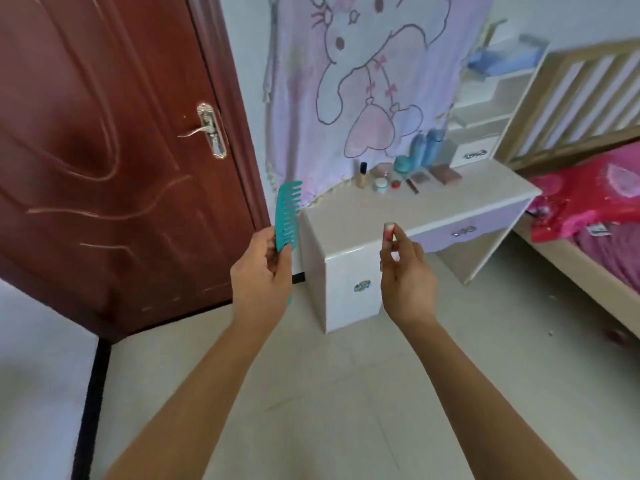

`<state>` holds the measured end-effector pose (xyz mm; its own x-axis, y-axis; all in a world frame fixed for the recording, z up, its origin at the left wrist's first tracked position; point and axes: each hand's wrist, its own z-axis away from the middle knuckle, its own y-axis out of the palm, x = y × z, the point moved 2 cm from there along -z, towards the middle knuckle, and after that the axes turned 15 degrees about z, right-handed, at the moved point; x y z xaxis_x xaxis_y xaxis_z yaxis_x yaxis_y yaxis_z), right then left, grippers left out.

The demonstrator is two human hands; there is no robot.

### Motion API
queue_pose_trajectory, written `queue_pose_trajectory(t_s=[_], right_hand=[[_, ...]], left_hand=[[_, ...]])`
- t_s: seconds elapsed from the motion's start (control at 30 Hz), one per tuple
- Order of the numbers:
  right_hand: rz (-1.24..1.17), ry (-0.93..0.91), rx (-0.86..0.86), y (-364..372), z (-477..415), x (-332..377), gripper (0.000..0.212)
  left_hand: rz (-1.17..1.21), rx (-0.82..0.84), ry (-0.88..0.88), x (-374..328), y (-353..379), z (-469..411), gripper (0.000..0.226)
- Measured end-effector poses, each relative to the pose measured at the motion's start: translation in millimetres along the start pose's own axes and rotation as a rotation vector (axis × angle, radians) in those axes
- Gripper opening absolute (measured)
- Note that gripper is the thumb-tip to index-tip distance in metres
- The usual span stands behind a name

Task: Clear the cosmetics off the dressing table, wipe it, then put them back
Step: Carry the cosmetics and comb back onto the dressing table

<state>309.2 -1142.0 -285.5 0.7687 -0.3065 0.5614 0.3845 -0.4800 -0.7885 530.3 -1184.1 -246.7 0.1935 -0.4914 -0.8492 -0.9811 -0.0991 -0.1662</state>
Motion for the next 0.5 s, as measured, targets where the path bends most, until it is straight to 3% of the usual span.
queue_pose_trajectory(t_s=[0.37,0.5], right_hand=[[0.035,0.057,-0.009,42,-143,-89,0.039],[0.131,0.065,-0.005,58,-231,-102,0.038]], left_hand=[[0.105,0.164,-0.087,92,168,-107,0.019],[0.136,0.200,-0.214,145,226,-173,0.014]])
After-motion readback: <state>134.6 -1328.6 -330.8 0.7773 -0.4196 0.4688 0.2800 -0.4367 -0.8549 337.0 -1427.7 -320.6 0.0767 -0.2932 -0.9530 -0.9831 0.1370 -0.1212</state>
